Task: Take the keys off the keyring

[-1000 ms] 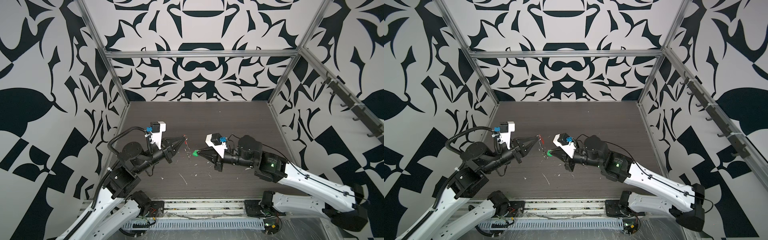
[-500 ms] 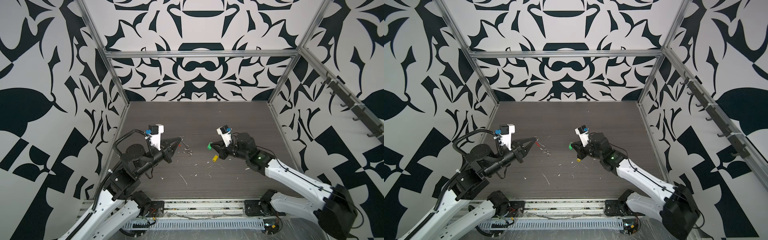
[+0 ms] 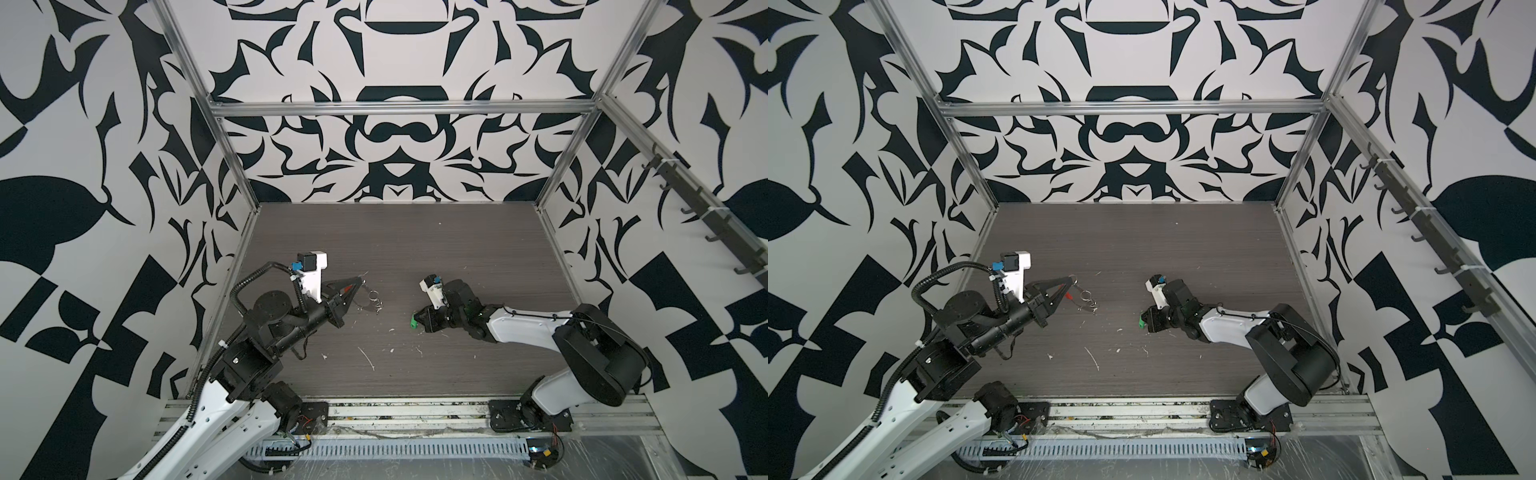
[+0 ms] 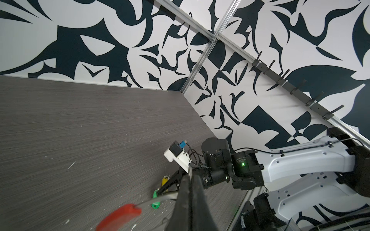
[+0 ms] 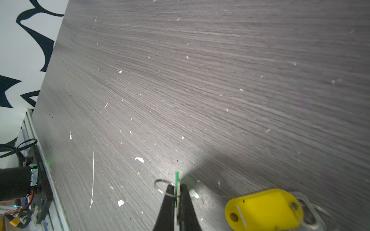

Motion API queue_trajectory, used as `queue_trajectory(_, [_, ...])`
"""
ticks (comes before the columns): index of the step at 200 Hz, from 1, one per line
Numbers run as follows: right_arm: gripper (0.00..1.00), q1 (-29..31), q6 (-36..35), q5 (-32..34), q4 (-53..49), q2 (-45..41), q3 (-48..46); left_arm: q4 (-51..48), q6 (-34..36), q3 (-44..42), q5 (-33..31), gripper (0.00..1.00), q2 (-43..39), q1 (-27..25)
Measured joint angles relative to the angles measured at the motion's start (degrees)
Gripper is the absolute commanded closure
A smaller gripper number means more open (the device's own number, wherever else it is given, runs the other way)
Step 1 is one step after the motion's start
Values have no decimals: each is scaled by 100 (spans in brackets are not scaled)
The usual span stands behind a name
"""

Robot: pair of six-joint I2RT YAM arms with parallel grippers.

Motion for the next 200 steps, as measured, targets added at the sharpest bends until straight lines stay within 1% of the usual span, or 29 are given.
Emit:
queue_trajectory(37, [64,42,28,125,-7,20,4,63,-66,-42,2,100,61,0])
queue_trajectory(69, [55,68,-4,358,-151,-31,13,105,-90,-44,4,100,98,0])
queue_trajectory(104, [54,76,-50,691,-433,-455,42,149,-127,-46,4,100,127,0])
queue_trajectory(130, [53,79,-114,872,-651,-1069,107,179,-146,-46,7,100,155,0])
queue_trajectory(151, [53,151,-205,994,-876,-1563,332,184,-173,-46,7,100,184,0])
queue_trajectory(179, [53,431,-437,1141,-1165,-2118,839,188,-195,-48,7,100,201,0])
queue_trajectory(200, [53,813,-664,1300,-1298,-2406,1248,223,-212,-48,4,100,201,0])
